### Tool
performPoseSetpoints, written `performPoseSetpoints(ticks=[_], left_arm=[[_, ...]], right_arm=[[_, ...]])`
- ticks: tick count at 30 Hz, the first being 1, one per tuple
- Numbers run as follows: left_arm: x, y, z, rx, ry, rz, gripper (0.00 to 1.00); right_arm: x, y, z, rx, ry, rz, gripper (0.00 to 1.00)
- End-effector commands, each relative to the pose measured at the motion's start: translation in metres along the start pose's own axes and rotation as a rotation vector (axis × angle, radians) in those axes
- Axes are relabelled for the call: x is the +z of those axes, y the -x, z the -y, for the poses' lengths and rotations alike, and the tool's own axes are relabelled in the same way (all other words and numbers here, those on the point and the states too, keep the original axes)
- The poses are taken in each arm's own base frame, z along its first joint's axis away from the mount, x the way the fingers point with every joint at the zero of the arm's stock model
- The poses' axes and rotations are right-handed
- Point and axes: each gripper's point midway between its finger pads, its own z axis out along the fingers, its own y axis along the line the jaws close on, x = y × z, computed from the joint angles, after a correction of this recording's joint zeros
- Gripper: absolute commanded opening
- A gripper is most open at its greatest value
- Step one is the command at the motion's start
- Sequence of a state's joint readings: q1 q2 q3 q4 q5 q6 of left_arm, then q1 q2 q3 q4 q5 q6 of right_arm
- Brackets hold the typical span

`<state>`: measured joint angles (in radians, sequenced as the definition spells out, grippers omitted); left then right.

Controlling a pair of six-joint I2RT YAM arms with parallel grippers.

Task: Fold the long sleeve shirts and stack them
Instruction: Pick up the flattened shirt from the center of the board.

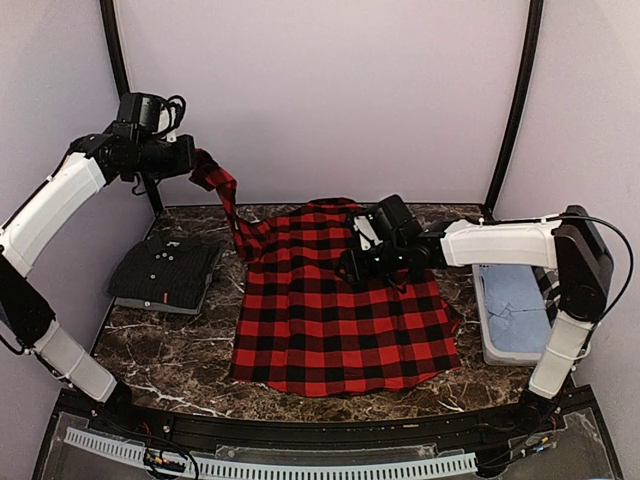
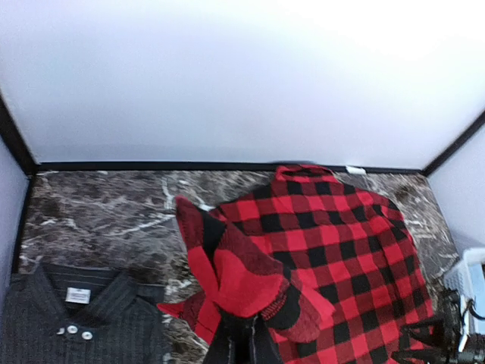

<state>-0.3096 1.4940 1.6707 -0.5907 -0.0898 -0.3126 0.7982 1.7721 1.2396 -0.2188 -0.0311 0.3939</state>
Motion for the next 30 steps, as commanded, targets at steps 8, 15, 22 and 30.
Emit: performPoseSetpoints(ticks=[8, 15, 22, 30], left_arm=[[0.027, -0.079, 0.106, 0.059, -0.566, -0.24, 0.0], [0.025, -0.113, 0.147, 0.102, -0.711, -0.333, 0.0], [0.021, -0.118, 0.157, 0.095, -0.767, -0.347, 0.0], [0.023, -0.118, 0.16, 0.091, -0.79, -0.349, 0.0]], right_arm=[[-0.052, 0.09, -0.086, -0.095, 0.29, 0.385, 0.75], [-0.044, 0.126, -0.108, -0.199, 0.316, 0.486, 0.86], [-0.013, 0.139, -0.107, -0.278, 0.254, 0.471, 0.85], [0.004, 0.14, -0.119, -0.276, 0.312, 0.434, 0.74]])
